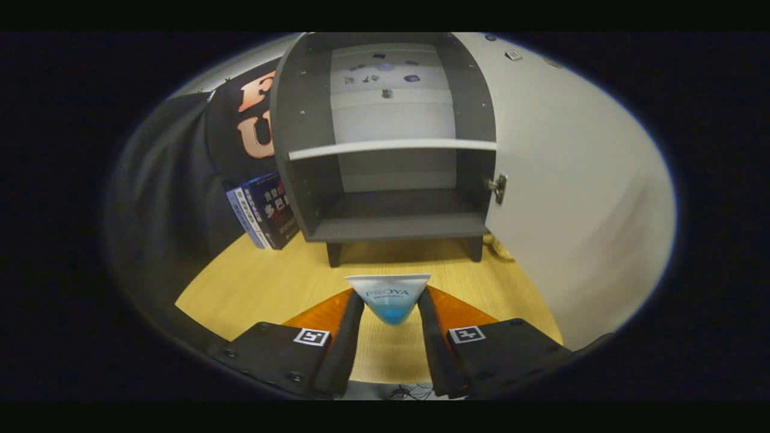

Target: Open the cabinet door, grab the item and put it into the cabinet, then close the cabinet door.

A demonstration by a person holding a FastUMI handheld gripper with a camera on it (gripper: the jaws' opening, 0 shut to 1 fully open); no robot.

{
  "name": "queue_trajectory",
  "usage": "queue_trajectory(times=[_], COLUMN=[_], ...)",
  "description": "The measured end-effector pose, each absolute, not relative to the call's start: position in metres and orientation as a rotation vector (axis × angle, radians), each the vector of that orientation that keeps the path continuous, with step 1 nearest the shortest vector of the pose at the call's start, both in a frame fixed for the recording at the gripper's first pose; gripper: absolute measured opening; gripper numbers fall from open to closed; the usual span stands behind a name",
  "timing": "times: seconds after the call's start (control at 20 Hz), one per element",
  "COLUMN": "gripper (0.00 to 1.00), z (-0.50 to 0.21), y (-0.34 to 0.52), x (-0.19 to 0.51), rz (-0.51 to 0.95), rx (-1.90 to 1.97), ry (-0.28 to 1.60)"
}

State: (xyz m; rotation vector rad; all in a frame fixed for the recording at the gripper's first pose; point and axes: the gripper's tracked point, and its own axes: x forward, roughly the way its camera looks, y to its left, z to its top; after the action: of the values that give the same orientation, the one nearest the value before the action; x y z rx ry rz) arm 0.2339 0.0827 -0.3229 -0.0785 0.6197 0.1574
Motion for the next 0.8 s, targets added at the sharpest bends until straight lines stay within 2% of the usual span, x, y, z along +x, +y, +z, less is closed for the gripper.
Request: queue_trajectory(times=[0.2, 0.45, 0.6, 0.8], gripper=[0.58, 0.58, 0.58, 0.58], z=[-0.207, -0.124, -0.104, -0.125], y=[0.123, 0.142, 0.142, 0.145], x=[0.294, 0.373, 0.423, 0.48], rz=[0.217, 0.201, 0.165, 0.149], rx=[-0.03, -0.042, -0.058, -0.096], ry=[0.439, 0.337, 0.333, 0.42])
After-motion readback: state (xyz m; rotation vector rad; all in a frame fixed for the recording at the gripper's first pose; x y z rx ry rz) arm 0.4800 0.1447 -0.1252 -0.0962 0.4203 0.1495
